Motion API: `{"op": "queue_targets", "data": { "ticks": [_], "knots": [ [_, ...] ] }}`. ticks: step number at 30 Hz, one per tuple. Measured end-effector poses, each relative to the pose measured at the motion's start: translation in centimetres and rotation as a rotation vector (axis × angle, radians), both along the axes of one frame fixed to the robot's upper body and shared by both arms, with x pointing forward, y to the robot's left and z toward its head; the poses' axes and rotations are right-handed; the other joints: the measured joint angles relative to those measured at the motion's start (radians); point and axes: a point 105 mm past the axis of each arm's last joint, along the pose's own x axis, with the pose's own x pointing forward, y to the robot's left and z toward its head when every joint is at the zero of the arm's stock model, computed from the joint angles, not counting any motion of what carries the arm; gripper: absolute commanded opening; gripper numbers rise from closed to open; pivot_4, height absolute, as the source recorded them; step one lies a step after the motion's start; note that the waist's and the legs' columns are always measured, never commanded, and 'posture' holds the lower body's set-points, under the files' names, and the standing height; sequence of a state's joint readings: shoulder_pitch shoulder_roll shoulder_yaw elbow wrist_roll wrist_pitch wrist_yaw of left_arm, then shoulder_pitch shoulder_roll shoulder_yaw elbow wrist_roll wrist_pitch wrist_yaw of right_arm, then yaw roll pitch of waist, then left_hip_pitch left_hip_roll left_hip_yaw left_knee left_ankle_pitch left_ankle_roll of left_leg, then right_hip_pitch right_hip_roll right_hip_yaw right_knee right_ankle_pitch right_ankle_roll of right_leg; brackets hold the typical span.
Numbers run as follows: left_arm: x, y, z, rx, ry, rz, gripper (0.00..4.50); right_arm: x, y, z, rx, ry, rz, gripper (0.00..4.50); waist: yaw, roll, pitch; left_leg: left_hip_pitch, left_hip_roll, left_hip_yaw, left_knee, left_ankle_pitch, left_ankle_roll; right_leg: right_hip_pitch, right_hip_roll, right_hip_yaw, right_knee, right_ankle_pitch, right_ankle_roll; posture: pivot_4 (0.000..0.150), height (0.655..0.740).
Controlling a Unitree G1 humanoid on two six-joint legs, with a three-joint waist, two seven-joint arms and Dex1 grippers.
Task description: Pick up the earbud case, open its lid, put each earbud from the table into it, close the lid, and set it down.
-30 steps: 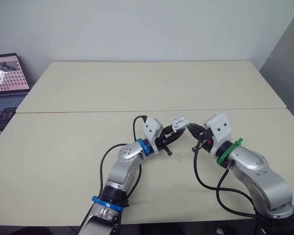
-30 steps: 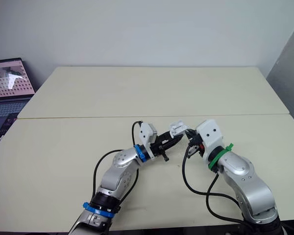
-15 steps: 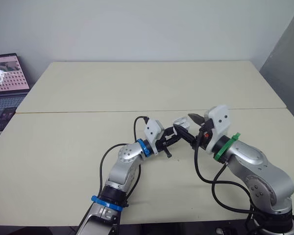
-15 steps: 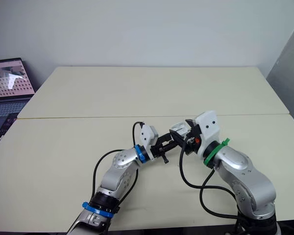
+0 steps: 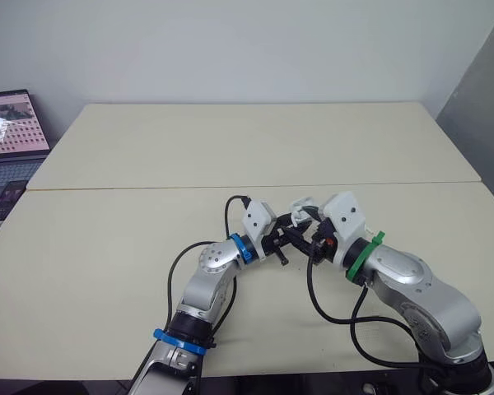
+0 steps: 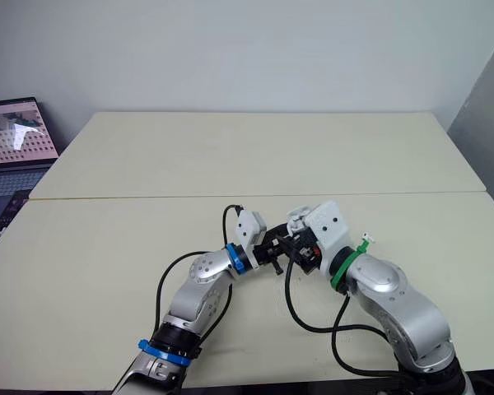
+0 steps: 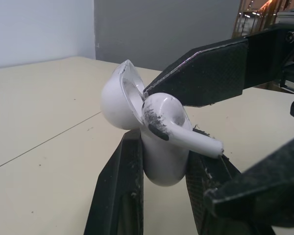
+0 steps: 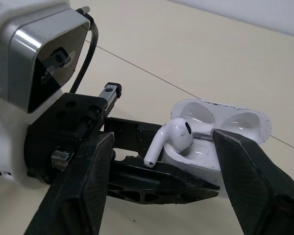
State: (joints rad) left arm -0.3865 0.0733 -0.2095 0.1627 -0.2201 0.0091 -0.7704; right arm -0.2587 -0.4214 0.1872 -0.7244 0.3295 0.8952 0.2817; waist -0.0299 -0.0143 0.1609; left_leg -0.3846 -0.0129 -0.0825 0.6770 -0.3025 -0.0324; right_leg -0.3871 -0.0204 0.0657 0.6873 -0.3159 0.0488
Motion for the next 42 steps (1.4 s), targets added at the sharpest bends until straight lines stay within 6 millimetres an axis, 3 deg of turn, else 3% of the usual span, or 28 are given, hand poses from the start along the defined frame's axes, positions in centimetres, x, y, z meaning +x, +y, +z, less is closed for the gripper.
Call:
{"op": "queue_targets", "data": {
  "ticks": [7, 18, 23, 25, 26, 28, 30, 33, 38, 42],
  "knots": [
    [0.0, 0.0, 0.0, -0.001, 0.000, 0.001, 0.78, 0.2, -0.2, 0.1, -0.008, -0.027, -0.018, 0.07, 0.000, 0.000, 0.000, 0.000, 0.000, 0.000, 0.000, 0.000, 0.000, 0.000, 0.000, 0.000, 0.000, 0.000, 0.000, 0.150, 0.7400],
    [0.0, 0.1, 0.0, 0.001, 0.000, -0.002, 0.78, 0.4, -1.2, 1.3, 0.044, -0.070, -0.036, 0.07, 0.000, 0.000, 0.000, 0.000, 0.000, 0.000, 0.000, 0.000, 0.000, 0.000, 0.000, 0.000, 0.000, 0.000, 0.000, 0.150, 0.7400],
    [0.2, 0.7, -0.2, 0.023, -0.002, 0.008, 0.78, -0.7, -2.4, 2.2, 0.062, -0.094, -0.003, 0.07, 0.000, 0.000, 0.000, 0.000, 0.000, 0.000, 0.000, 0.000, 0.000, 0.000, 0.000, 0.000, 0.000, 0.000, 0.000, 0.150, 0.7400],
    [0.2, 1.7, -0.4, 0.038, -0.001, 0.012, 0.78, -1.8, -4.1, 0.7, -0.036, -0.046, 0.027, 0.07, 0.001, 0.001, -0.001, 0.000, -0.001, 0.000, 0.000, 0.000, 0.000, 0.001, 0.000, 0.000, 0.000, 0.000, 0.000, 0.150, 0.7400],
    [-0.6, 2.3, -0.6, 0.051, -0.003, -0.015, 0.78, -3.2, -6.0, -1.7, -0.183, 0.054, 0.069, 0.07, 0.009, 0.002, -0.001, 0.000, -0.001, -0.003, -0.002, 0.000, 0.000, 0.005, 0.000, -0.003, -0.007, 0.000, 0.000, 0.150, 0.7400],
    [-1.3, 4.2, -1.8, 0.105, 0.042, -0.029, 0.78, -5.0, -8.6, -5.0, -0.309, 0.205, 0.103, 0.07, 0.008, 0.000, 0.000, 0.000, -0.001, -0.002, -0.002, 0.000, 0.001, 0.004, 0.000, -0.003, -0.007, 0.000, 0.000, 0.150, 0.7400],
    [-2.1, 5.3, -2.8, 0.140, 0.087, -0.058, 0.78, -6.2, -10.1, -6.6, -0.388, 0.284, 0.165, 0.07, 0.002, 0.000, 0.000, 0.001, -0.001, 0.000, -0.001, -0.001, 0.001, 0.005, 0.000, -0.001, -0.006, 0.000, 0.000, 0.150, 0.7400],
    [-3.7, 5.1, -2.5, 0.150, 0.084, -0.136, 0.78, -7.2, -11.7, -7.5, -0.519, 0.315, 0.281, 0.07, 0.001, 0.000, 0.001, 0.007, 0.000, 0.000, 0.000, -0.001, 0.001, 0.012, 0.000, -0.001, -0.007, 0.001, 0.002, 0.150, 0.7400],
    [-4.6, 5.6, -2.6, 0.168, 0.097, -0.163, 0.78, -6.0, -14.5, -7.6, -0.724, 0.198, 0.349, 0.07, 0.002, -0.001, 0.001, 0.011, 0.000, 0.000, -0.001, -0.001, 0.001, 0.015, 0.000, -0.001, -0.008, 0.001, 0.002, 0.150, 0.7400],
    [-5.1, 5.8, -2.8, 0.172, 0.112, -0.166, 0.78, -6.3, -15.8, -8.1, -0.812, 0.185, 0.425, 0.07, 0.004, -0.001, 0.001, 0.010, 0.000, 0.000, -0.001, -0.001, 0.001, 0.015, 0.000, 0.000, -0.008, 0.001, 0.002, 0.150, 0.7400]
  ]
}}
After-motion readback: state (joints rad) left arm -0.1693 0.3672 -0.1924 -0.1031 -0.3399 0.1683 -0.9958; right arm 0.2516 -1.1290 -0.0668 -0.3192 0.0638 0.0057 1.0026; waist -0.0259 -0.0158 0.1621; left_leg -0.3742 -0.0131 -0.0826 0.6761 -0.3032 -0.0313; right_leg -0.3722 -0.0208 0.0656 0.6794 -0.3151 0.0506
